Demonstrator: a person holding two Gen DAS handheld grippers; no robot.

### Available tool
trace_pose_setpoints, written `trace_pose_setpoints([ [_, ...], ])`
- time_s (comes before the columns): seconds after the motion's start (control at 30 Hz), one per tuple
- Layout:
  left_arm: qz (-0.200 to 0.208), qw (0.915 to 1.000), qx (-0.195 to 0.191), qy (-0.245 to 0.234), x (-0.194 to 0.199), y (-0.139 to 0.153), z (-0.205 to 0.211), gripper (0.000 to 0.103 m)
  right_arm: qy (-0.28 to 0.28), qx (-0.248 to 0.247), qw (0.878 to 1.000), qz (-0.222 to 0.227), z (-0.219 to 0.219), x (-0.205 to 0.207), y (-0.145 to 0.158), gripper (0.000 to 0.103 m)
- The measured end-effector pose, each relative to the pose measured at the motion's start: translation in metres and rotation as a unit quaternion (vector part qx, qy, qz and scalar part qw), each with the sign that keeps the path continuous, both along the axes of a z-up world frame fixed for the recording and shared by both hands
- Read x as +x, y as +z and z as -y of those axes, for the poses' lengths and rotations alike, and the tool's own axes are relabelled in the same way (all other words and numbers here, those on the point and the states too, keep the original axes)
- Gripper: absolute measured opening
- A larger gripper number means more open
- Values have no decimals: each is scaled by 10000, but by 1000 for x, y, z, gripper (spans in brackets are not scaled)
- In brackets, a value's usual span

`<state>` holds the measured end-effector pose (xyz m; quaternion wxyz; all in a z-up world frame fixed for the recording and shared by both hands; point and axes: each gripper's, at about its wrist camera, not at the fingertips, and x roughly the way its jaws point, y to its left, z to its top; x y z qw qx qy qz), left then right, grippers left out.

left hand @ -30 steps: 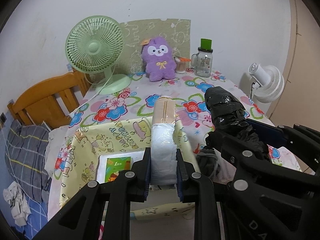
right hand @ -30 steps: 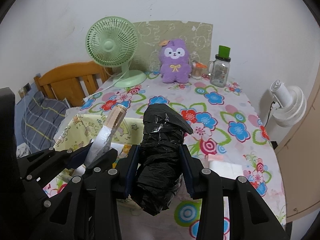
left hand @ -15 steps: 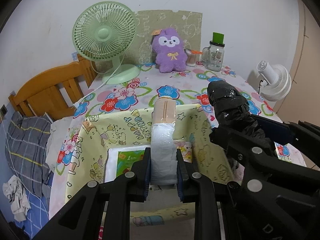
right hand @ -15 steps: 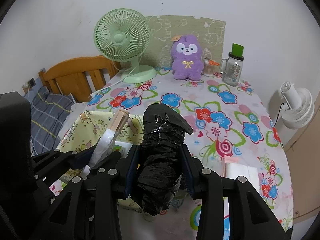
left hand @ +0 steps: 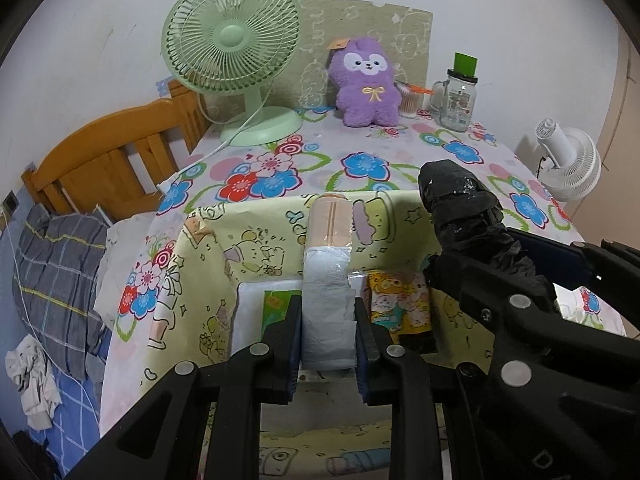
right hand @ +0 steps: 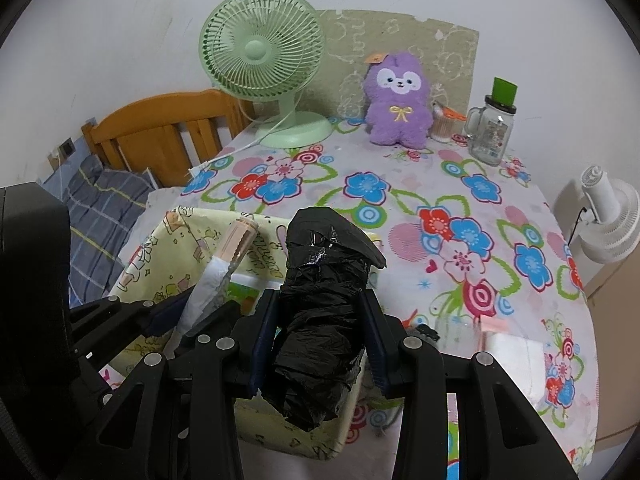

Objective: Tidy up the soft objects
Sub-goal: 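Lower the white roll with the left tool while the right tool lowers the black object into the box, then open both tools and withdraw them from the box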

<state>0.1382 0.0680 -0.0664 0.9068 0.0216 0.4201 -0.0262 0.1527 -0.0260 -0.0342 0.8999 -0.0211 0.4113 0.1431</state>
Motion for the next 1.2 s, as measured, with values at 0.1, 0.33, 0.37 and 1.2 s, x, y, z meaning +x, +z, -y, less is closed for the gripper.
trace_pose_setpoints([
  [0.1,-23,10000,-19,30,2,-2,-4,23,41,-32,10000,-48,-5,4,-4,44],
  [0.33,-113,9999,-11,84,5,-9,-10,38,123,-106,9997,-184,-12,10,-12,46],
  [0.37,-116,9999,-17,90,5,-9,-11,40,129,-112,9997,-184,-12,11,-12,47],
  [1.2,182,9998,16,40,-19,10,2,87,0,-258,9996,148,5,-12,3,80],
])
